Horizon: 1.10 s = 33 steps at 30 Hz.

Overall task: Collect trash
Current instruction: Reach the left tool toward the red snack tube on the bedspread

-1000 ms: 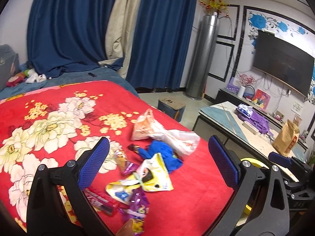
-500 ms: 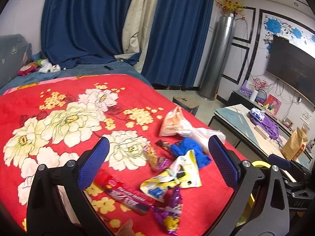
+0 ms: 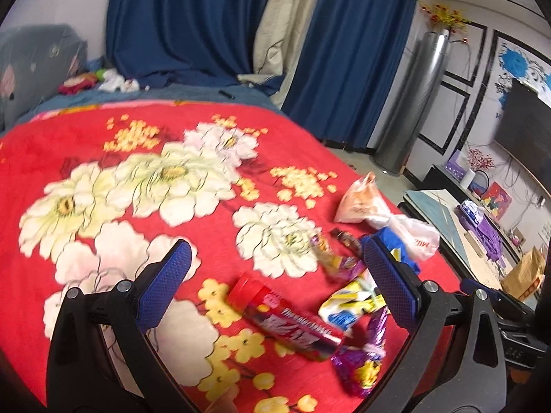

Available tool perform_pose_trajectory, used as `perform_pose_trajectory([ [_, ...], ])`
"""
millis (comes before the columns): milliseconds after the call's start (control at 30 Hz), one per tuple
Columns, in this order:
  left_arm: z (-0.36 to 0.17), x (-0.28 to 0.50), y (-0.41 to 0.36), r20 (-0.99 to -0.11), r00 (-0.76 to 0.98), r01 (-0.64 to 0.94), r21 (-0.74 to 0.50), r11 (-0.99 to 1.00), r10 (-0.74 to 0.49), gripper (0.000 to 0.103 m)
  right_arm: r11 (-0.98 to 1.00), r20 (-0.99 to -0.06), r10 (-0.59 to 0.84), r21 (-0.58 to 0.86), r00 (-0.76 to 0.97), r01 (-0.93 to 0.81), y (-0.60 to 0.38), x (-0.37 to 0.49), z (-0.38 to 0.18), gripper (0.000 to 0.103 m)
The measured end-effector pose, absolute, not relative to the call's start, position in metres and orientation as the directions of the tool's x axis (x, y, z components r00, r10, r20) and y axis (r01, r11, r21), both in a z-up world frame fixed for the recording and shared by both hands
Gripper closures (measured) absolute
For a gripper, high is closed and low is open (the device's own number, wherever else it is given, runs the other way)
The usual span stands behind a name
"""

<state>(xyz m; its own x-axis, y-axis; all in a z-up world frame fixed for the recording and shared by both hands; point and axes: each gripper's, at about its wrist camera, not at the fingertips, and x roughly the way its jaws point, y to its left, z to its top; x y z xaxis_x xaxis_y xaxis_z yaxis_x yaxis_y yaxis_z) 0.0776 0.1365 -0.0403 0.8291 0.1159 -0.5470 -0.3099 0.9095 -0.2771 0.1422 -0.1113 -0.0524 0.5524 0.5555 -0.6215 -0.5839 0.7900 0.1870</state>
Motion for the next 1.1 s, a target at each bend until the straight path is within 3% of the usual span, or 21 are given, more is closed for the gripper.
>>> perform_pose_trajectory([
  [133, -0.053, 0.077, 0.144, -0.581, 0.812, -0.312, -0.352, 0.882, 0.055, 0.019, 0.78, -0.645, 0.563, 0.207, 0.517, -0.591, -0.098, 0.152, -0.061, 0.043],
  [300, -0.063, 0.081, 0.141, -0.609, 0.793, -0.31, -0.363, 0.879, 0.028, 0.029, 0.773, -0.678, 0.571, 0.252, 0.464, -0.583, -0.084, 0.165, -0.077, 0.055],
  [933, -0.093, 0.092, 0.142, -0.682, 0.731, -0.351, -0.411, 0.842, -0.028, 0.036, 0.705, -0.666, 0.674, 0.454, 0.319, -0.544, -0.078, 0.185, -0.106, 0.054],
  [1100, -0.096, 0.093, 0.143, -0.681, 0.73, -0.345, -0.438, 0.83, -0.056, 0.047, 0.685, -0.654, 0.691, 0.458, 0.306, -0.567, -0.081, 0.18, -0.103, 0.072],
])
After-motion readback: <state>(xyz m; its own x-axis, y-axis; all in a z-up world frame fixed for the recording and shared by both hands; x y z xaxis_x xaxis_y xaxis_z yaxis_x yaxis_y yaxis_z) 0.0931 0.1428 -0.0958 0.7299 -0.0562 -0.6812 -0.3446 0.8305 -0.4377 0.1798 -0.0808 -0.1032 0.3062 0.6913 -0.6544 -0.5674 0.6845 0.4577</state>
